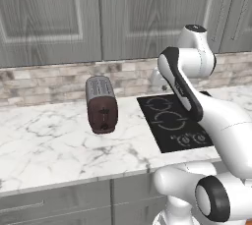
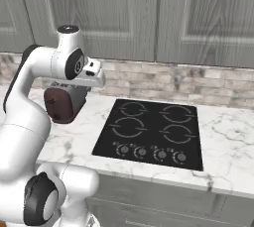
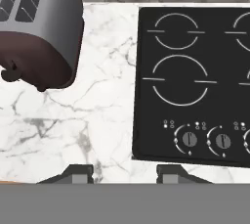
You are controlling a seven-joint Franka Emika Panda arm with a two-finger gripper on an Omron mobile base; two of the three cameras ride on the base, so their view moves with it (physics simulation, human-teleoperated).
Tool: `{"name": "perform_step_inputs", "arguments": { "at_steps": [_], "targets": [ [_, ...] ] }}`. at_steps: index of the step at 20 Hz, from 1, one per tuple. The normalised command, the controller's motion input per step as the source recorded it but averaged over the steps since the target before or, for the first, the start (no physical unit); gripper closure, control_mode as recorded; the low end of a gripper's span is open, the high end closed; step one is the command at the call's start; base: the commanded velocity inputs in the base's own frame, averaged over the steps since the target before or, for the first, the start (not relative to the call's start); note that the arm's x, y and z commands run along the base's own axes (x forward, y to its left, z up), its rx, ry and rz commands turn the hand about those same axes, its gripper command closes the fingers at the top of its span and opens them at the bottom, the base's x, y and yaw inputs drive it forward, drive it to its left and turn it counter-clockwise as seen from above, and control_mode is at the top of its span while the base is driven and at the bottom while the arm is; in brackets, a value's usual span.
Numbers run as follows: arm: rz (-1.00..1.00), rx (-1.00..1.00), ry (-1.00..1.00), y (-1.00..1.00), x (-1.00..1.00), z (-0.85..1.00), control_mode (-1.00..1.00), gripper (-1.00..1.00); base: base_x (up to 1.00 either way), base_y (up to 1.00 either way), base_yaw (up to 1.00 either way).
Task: Four empty soda cans are scattered around the kitchen. Gather all the cans and cluster them next to the stove for recycling.
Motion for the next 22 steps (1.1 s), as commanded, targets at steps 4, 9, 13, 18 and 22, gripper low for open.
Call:
{"name": "perform_step_inputs", "arguments": {
  "at_steps": [4,9,13,18,22],
  "targets": [
    [0.00,0.00,0.00,0.00,0.00,0.00,1.00,-1.00,-0.02,0.00,0.00],
    [0.00,0.00,0.00,0.00,0.00,0.00,1.00,-1.00,-0.38,0.29,0.05],
    [0.00,0.00,0.00,0.00,0.00,0.00,1.00,-1.00,-0.80,0.50,0.09],
    [0.00,0.00,0.00,0.00,0.00,0.00,1.00,-1.00,-0.64,0.75,0.02],
    [0.00,0.00,0.00,0.00,0.00,0.00,1.00,-1.00,-0.18,0.98,-0.02]
  ]
}}
